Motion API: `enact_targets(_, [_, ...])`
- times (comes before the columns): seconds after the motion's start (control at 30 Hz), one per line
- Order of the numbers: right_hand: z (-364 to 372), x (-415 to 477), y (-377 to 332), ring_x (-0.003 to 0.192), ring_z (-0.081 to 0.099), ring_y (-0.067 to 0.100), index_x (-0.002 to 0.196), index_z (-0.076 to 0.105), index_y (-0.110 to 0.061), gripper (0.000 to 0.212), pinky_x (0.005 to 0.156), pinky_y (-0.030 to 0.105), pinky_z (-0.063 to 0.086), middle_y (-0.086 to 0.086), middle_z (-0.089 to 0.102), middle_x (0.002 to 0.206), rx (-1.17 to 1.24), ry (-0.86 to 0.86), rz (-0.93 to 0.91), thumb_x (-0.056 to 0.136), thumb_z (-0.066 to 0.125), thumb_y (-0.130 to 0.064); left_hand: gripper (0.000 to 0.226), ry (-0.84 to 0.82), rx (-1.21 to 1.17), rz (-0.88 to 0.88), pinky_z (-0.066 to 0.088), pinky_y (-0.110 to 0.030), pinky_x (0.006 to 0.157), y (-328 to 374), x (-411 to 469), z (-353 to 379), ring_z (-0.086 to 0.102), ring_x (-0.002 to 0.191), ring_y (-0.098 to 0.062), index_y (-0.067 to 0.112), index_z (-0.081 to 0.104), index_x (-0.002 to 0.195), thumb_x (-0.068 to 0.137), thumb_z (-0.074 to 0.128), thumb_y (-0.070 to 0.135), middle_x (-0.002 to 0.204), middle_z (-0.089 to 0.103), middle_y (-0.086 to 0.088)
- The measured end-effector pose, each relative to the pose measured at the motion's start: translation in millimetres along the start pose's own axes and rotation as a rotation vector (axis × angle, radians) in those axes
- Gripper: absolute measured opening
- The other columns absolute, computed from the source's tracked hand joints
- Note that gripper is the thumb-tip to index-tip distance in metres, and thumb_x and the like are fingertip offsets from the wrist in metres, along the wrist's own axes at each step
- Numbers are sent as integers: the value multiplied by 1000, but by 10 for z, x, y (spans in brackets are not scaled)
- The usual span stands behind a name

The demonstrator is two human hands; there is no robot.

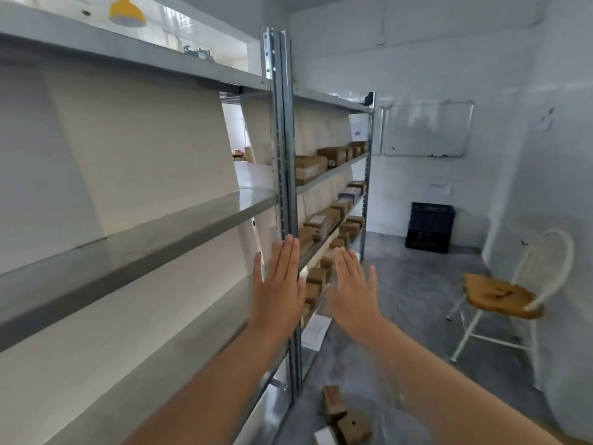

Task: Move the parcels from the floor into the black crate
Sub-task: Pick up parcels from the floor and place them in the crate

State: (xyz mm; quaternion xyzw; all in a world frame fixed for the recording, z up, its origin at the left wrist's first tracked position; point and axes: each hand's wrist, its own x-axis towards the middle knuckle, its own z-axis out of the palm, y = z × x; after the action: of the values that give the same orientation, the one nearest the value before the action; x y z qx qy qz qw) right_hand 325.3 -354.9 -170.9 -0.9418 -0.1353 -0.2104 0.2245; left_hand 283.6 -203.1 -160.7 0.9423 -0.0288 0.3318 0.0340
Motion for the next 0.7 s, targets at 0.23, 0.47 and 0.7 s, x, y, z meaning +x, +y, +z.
enact_targets(0.23, [343,399,190,144,-21,3,157,-6,-21,71,114,42,-19,-7,-9,165,-69,-60,77,100,35,-27,65,-41,-141,47,-14,-44,120,-103,376,630,-11,152,-14,18,-8,157,105,27,34,164,-13,4])
enact_targets(0.47, [568,840,476,148,-18,6,157,-6,-21,71,117,44,-17,-9,-9,165,-131,-84,220,100,35,-29,65,-119,-221,52,-9,-49,122,-371,847,1221,-17,150,-12,19,-13,156,105,24,35,163,-17,6])
enact_targets(0.7, [726,901,880,148,-19,7,157,-8,-21,70,118,45,-16,-9,-9,165,-196,-137,302,102,34,-35,67,-186,-259,127,-14,-48,120,-147,1018,1785,-23,148,-13,19,-18,155,105,22,37,163,-21,4])
